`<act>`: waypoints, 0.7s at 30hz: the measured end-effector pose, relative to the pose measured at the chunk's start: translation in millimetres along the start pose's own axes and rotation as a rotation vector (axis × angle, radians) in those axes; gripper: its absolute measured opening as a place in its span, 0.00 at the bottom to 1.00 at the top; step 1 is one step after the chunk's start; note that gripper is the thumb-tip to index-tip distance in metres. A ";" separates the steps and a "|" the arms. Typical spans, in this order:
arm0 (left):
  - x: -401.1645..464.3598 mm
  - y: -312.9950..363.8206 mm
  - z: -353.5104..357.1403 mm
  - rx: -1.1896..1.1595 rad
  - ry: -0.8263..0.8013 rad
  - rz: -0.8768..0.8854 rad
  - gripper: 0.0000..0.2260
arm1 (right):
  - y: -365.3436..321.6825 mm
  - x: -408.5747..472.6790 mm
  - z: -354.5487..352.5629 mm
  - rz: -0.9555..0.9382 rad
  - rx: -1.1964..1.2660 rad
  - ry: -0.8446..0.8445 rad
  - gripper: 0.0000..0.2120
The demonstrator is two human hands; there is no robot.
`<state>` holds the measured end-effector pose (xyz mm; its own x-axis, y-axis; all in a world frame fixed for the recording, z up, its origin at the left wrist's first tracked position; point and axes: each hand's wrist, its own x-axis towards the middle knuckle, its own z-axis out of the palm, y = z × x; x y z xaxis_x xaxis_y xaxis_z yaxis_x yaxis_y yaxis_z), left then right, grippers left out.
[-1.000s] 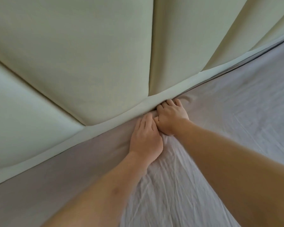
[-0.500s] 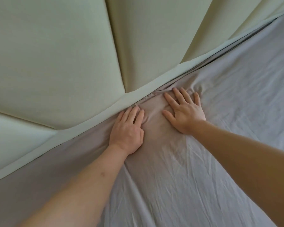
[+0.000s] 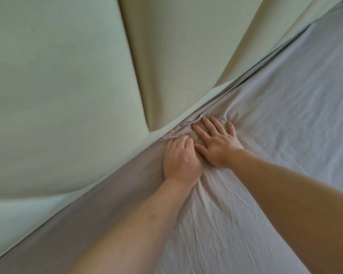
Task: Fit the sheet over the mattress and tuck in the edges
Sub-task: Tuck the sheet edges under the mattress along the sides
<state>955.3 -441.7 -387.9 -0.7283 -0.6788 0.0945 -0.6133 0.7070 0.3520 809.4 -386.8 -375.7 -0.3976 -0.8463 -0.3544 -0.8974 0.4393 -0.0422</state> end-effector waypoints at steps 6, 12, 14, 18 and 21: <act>32.0 37.0 23.6 0.084 -0.062 -0.121 0.15 | 18.1 14.3 -7.7 -0.087 0.013 -0.058 0.29; 40.1 35.8 34.5 0.142 -0.027 0.029 0.25 | 31.5 10.5 2.2 -0.093 0.072 0.117 0.31; 40.6 36.3 31.9 0.170 -0.033 0.028 0.26 | 32.4 10.4 3.5 -0.100 0.110 0.122 0.31; 36.1 37.3 22.6 0.133 -0.036 -0.048 0.30 | 34.2 16.4 -5.6 -0.142 0.208 0.211 0.30; 39.5 44.1 21.5 0.140 0.015 -0.147 0.33 | 43.4 47.0 -33.5 -0.160 0.403 0.347 0.19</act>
<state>892.9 -433.1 -388.6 -0.6234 -0.7791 0.0661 -0.7502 0.6199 0.2300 745.3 -417.5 -362.9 -0.3629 -0.9318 0.0113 -0.8345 0.3196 -0.4488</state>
